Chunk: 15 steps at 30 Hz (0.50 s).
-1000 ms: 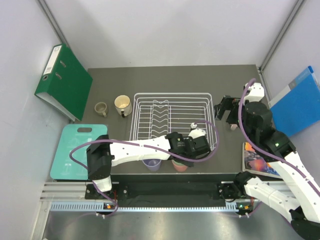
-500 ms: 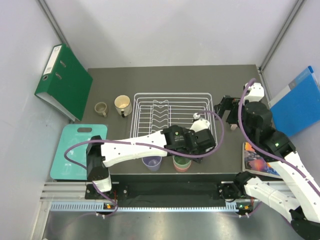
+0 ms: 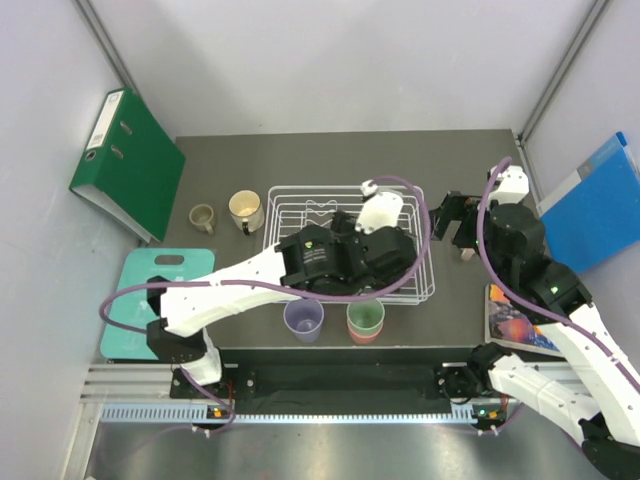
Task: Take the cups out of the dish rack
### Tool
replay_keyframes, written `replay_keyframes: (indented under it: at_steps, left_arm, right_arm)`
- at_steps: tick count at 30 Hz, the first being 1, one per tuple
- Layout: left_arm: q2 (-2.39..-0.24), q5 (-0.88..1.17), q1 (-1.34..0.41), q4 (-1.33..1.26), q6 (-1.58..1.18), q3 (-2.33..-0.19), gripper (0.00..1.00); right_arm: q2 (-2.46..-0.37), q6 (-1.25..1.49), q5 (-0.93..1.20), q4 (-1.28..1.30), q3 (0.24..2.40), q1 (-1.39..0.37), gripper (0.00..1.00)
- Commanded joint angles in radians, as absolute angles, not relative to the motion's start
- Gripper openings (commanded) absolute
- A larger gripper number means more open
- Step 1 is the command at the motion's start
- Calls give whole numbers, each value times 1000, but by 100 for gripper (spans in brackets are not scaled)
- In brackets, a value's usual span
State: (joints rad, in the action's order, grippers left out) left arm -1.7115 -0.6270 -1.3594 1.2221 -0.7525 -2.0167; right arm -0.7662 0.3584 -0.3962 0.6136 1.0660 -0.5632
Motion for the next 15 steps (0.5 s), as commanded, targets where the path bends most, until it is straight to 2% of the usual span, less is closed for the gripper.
replay_keyframes:
  at_steps: [1,5,8,15]
  left_arm:
    - [-1618,-816,-1275,1269,-761,-1926,99]
    - [-1540,-828,-1103,1128,-804,-1757,99]
    - [-1494,-890,-1048,995,-761,-1623,99]
    - [-1502,-838,-942,891,-710,-1557,99]
  right_arm:
    - [-755,351,-402,572,1069,-580,99]
    - [-767,342,-416,583,1069,-581,99]
    - [-778,325,-434,584,1066,-581,99]
    - [-821,304,-480,578,1066,-581,99]
